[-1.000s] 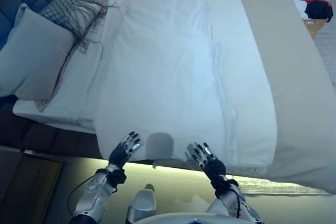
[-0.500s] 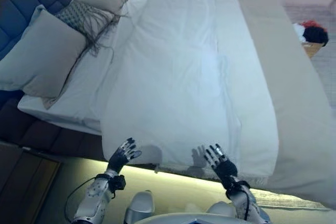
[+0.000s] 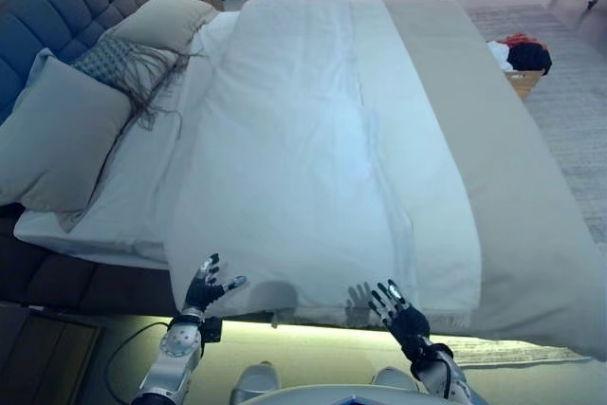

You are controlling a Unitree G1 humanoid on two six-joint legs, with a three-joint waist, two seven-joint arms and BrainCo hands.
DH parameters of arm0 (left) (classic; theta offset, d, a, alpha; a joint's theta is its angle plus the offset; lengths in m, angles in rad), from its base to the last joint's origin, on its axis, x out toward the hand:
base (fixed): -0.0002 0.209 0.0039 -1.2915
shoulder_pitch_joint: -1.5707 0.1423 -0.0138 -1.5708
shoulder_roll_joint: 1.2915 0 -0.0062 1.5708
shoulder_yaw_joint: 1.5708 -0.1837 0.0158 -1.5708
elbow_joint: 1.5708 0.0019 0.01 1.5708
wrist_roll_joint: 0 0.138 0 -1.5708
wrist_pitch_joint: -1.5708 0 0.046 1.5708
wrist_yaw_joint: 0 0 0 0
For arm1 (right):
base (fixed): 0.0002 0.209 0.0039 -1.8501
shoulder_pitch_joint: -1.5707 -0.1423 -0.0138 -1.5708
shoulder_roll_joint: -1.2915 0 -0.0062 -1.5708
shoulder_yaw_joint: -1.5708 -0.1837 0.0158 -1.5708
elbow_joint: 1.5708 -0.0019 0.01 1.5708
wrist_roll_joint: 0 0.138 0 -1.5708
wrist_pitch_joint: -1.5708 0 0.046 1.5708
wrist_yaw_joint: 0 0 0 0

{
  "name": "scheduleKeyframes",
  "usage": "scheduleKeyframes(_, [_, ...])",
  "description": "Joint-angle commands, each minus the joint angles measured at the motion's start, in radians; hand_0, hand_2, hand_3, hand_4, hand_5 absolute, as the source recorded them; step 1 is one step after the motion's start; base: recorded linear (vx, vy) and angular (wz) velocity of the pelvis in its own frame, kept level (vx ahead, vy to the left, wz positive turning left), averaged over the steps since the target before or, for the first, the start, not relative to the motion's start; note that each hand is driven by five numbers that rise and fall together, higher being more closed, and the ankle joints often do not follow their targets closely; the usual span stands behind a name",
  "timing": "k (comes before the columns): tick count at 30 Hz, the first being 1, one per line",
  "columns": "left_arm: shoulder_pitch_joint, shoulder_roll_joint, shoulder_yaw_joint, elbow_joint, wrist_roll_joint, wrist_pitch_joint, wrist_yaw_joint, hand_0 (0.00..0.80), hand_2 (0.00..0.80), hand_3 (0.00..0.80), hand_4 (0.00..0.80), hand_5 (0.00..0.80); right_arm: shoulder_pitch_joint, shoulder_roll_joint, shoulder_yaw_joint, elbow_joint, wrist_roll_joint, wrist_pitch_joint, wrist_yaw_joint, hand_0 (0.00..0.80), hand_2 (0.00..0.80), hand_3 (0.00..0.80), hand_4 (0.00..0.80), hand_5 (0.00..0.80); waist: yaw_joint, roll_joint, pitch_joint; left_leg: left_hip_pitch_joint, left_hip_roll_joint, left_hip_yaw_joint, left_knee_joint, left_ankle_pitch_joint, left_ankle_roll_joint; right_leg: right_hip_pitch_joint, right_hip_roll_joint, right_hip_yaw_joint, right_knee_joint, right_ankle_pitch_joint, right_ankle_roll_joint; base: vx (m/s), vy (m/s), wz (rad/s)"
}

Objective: Make the bed neatly

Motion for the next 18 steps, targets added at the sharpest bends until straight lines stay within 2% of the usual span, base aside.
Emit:
scheduleKeyframes(1, [-0.252, 0.138, -0.051, -0.011, 0.305, 0.0, 0.327, 0.0, 0.0, 0.0, 0.0, 0.0, -0.123, -0.047, 0.019, -0.112, 0.039, -0.076, 0.01, 0.0, 0.0, 0.0, 0.0, 0.0, -0.031, -0.019, 0.153, -0.213, -0.03, -0.011, 0.024, 0.127, -0.024, -0.01, 0.036, -0.014, -0.139, 0.147, 0.023, -0.448, 0.244, -0.24])
scheduleKeyframes(2, [-0.319, 0.146, -0.08, 0.02, 0.35, 0.018, 0.362, 0.0, 0.0, 0.0, 0.0, 0.0, -0.163, -0.054, 0.027, -0.105, 0.05, -0.093, -0.013, 0.0, 0.0, 0.0, 0.0, 0.0, -0.037, -0.019, 0.176, -0.247, -0.033, -0.006, 0.034, 0.118, -0.022, -0.056, 0.017, -0.016, -0.116, 0.15, 0.028, -0.455, 0.26, -0.1])
scheduleKeyframes(3, [-0.402, 0.145, -0.126, 0.057, 0.391, 0.061, 0.412, 0.0, 0.0, 0.0, 0.0, 0.0, -0.218, -0.061, 0.051, -0.095, 0.067, -0.119, -0.044, 0.0, 0.0, 0.0, 0.0, 0.0, -0.041, -0.012, 0.214, -0.286, -0.041, -0.014, 0.055, 0.092, -0.022, -0.143, -0.016, 0.001, -0.042, 0.143, 0.049, -0.305, 0.261, -0.08])
scheduleKeyframes(4, [-0.456, 0.14, -0.157, 0.088, 0.423, 0.095, 0.444, 0.0, 0.0, 0.0, 0.0, 0.0, -0.252, -0.061, 0.067, -0.087, 0.074, -0.135, -0.062, 0.0, 0.0, 0.0, 0.0, 0.0, -0.045, -0.011, 0.238, -0.325, -0.046, -0.004, 0.078, 0.088, -0.019, -0.211, -0.04, 0.012, 0.012, 0.15, 0.058, -0.24, 0.262, -0.1])
scheduleKeyframes(6, [-0.521, 0.135, -0.204, 0.134, 0.465, 0.144, 0.489, 0.0, 0.0, 0.0, 0.0, 0.0, -0.285, -0.065, 0.096, -0.096, 0.081, -0.143, -0.074, 0.0, 0.0, 0.0, 0.0, 0.0, -0.053, -0.012, 0.269, -0.377, -0.054, 0.011, 0.112, 0.078, -0.015, -0.283, -0.056, 0.033, 0.057, 0.161, 0.064, -0.174, 0.236, -0.14])
scheduleKeyframes(8, [-0.565, 0.131, -0.231, 0.166, 0.5, 0.168, 0.535, 0.0, 0.0, 0.0, 0.0, 0.0, -0.297, -0.077, 0.12, -0.132, 0.085, -0.132, -0.089, 0.0, 0.0, 0.0, 0.0, 0.0, -0.059, -0.016, 0.289, -0.424, -0.065, 0.023, 0.121, 0.097, -0.004, -0.328, -0.05, 0.049, 0.046, 0.194, 0.059, -0.145, 0.173, -0.26])
scheduleKeyframes(11, [-0.62, 0.135, -0.25, 0.205, 0.57, 0.204, 0.576, 0.0, 0.0, 0.0, 0.0, 0.0, -0.309, -0.092, 0.144, -0.17, 0.074, -0.122, -0.092, 0.0, 0.0, 0.0, 0.0, 0.0, -0.07, -0.012, 0.323, -0.472, -0.079, 0.013, 0.129, 0.098, -0.001, -0.386, -0.037, 0.072, 0.039, 0.213, 0.064, -0.076, 0.118, -0.49])
scheduleKeyframes(18, [-0.751, 0.112, -0.291, 0.301, 0.58, 0.285, 0.657, 0.0, 0.0, 0.0, 0.0, 0.0, -0.376, -0.136, 0.177, -0.259, 0.039, -0.097, -0.177, 0.0, 0.0, 0.0, 0.0, 0.0, -0.107, 0.017, 0.388, -0.558, -0.086, 0.014, 0.115, 0.141, -0.007, -0.503, -0.032, 0.095, 0.054, 0.232, 0.068, -0.066, 0.146, -0.03])
